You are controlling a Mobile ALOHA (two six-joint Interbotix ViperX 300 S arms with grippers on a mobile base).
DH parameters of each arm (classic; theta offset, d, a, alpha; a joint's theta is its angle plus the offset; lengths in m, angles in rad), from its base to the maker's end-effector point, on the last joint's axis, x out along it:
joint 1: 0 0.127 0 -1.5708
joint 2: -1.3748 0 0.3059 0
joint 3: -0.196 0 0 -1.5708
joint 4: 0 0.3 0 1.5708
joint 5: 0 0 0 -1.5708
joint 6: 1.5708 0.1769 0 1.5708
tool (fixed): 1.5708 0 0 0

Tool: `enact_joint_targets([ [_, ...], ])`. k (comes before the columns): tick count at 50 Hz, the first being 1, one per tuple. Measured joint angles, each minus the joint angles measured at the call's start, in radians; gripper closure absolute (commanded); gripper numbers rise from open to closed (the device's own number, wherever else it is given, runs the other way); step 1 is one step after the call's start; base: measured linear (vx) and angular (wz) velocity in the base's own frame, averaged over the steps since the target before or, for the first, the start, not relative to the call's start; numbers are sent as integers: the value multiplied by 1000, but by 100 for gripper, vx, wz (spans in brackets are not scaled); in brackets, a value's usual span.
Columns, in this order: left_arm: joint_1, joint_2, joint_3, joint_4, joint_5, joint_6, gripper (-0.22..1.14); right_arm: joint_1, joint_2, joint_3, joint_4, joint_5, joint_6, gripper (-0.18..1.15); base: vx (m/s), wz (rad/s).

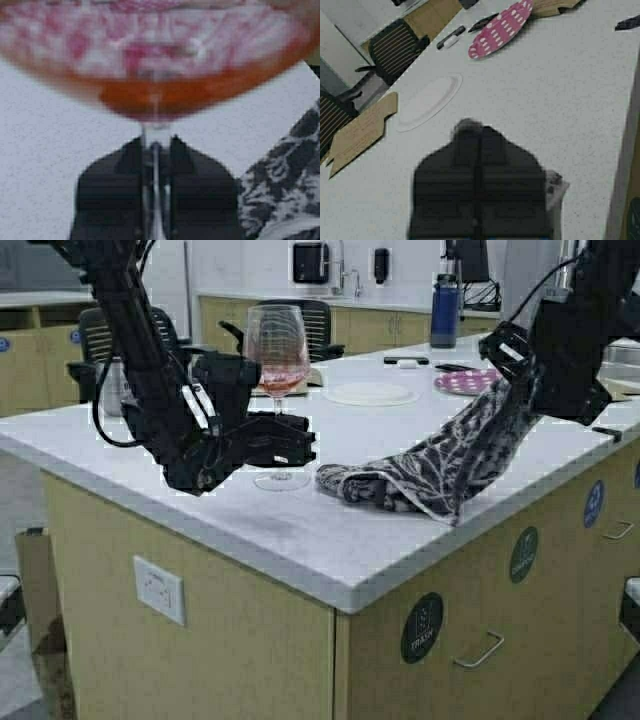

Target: Get the cloth and wipe up the spill under the wine glass

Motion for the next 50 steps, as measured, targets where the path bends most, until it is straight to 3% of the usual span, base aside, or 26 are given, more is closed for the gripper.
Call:
enact_joint_targets([
  [29, 0, 78, -48, 8, -2, 3, 57, -2, 0, 0, -2, -5, 0, 90, 0, 0],
  [50, -11, 112, -80, 35, 0, -3, 22, -2, 0, 18, -5, -5, 0, 90, 0, 0],
])
